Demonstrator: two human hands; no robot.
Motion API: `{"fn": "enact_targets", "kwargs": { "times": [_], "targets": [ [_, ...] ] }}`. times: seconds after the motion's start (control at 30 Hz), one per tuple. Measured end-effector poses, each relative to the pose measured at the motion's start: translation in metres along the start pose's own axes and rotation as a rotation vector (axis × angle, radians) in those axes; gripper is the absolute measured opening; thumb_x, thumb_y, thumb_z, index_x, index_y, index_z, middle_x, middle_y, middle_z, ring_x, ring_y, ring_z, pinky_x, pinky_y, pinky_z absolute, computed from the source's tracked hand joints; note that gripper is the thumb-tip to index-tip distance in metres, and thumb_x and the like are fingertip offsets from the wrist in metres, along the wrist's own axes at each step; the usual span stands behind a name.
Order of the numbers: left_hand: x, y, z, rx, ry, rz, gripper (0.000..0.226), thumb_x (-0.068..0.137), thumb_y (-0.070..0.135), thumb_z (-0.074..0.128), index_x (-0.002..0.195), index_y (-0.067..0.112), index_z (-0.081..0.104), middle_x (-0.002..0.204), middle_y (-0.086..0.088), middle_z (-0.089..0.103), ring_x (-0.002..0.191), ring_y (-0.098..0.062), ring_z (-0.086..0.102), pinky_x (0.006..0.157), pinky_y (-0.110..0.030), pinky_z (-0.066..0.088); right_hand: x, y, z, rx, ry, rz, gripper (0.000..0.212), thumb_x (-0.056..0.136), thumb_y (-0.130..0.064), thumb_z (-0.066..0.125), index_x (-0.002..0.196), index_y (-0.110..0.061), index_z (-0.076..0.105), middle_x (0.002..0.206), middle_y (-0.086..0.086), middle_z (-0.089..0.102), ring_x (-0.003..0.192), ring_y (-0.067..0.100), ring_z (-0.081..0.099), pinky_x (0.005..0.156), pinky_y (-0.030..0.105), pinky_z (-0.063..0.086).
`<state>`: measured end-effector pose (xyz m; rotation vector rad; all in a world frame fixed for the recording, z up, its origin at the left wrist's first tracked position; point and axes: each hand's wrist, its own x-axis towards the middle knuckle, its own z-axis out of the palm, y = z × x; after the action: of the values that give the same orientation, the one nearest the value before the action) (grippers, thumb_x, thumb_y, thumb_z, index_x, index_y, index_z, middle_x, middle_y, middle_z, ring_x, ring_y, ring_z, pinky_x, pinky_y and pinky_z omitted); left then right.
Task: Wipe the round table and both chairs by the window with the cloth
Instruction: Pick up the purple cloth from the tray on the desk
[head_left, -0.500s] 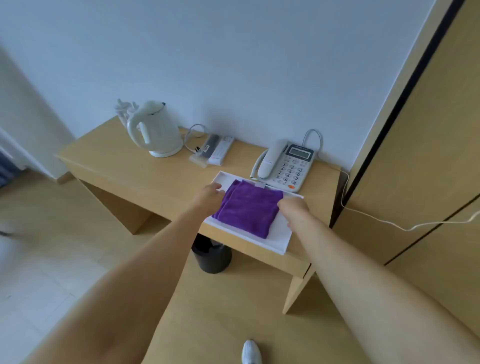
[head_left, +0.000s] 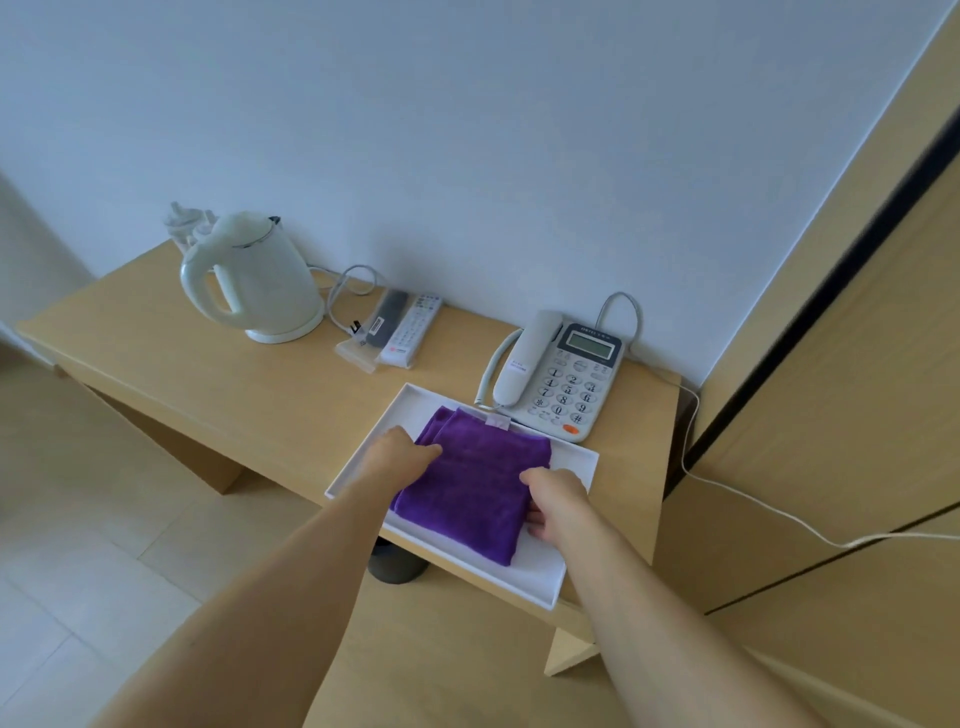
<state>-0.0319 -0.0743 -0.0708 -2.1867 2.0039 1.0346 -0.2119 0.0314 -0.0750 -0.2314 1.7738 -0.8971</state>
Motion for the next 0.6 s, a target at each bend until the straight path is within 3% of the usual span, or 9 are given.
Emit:
{"fn": "enact_targets", "kwargs": {
  "times": [0.13, 0.23, 0.37, 0.47, 0.6],
  "targets": [
    [0.009, 0.009, 0.002, -0.164, -0.072, -0.13, 0.049, 0.083, 0.054, 0.072, 0.102, 0.011, 0.057, 0.083, -0.001, 0.056, 0.071, -0.015, 0.052, 0.059, -0.029, 0.04, 0.009, -0.007, 0.003, 0.058, -0.024, 0.067, 0.014, 0.083, -0.018, 0.065, 0.094, -0.009, 0.061, 0.098, 0.016, 0.069, 0.088, 0.034, 0.069, 0.08, 0.046, 0.058],
    [0.013, 0.018, 0.0, -0.309, -0.178, -0.192, 0.05, 0.079, 0.05, 0.079, 0.104, 0.015, 0.054, 0.087, -0.001, 0.056, 0.083, -0.022, 0.056, 0.075, -0.037, 0.046, 0.01, -0.012, 0.005, 0.068, -0.065, 0.094, 0.018, 0.081, -0.021, 0.072, 0.092, -0.011, 0.061, 0.089, 0.015, 0.07, 0.078, 0.031, 0.069, 0.067, 0.041, 0.058],
    [0.014, 0.023, -0.005, -0.366, -0.311, -0.187, 0.054, 0.082, 0.034, 0.079, 0.125, 0.013, 0.055, 0.108, -0.005, 0.06, 0.1, -0.027, 0.057, 0.085, -0.039, 0.047, 0.009, -0.013, 0.009, 0.035, -0.1, 0.116, 0.036, 0.078, -0.02, 0.078, 0.109, -0.01, 0.063, 0.098, 0.014, 0.071, 0.084, 0.031, 0.069, 0.07, 0.04, 0.057],
    [0.012, 0.02, -0.016, -0.478, -0.368, -0.141, 0.051, 0.086, 0.028, 0.075, 0.13, 0.013, 0.056, 0.121, -0.009, 0.064, 0.11, -0.028, 0.061, 0.099, -0.043, 0.05, 0.003, -0.022, 0.013, -0.009, -0.11, 0.07, 0.037, 0.081, -0.014, 0.071, 0.115, -0.011, 0.059, 0.099, 0.012, 0.069, 0.079, 0.028, 0.065, 0.061, 0.034, 0.052],
    [0.004, 0.017, -0.051, -0.661, -0.335, -0.012, 0.042, 0.087, 0.023, 0.073, 0.126, 0.014, 0.059, 0.119, -0.011, 0.067, 0.11, -0.03, 0.064, 0.103, -0.049, 0.05, -0.01, -0.054, 0.02, -0.038, -0.088, -0.136, 0.029, 0.077, -0.016, 0.064, 0.105, -0.019, 0.062, 0.099, 0.008, 0.071, 0.088, 0.027, 0.067, 0.075, 0.038, 0.056]
  ]
}}
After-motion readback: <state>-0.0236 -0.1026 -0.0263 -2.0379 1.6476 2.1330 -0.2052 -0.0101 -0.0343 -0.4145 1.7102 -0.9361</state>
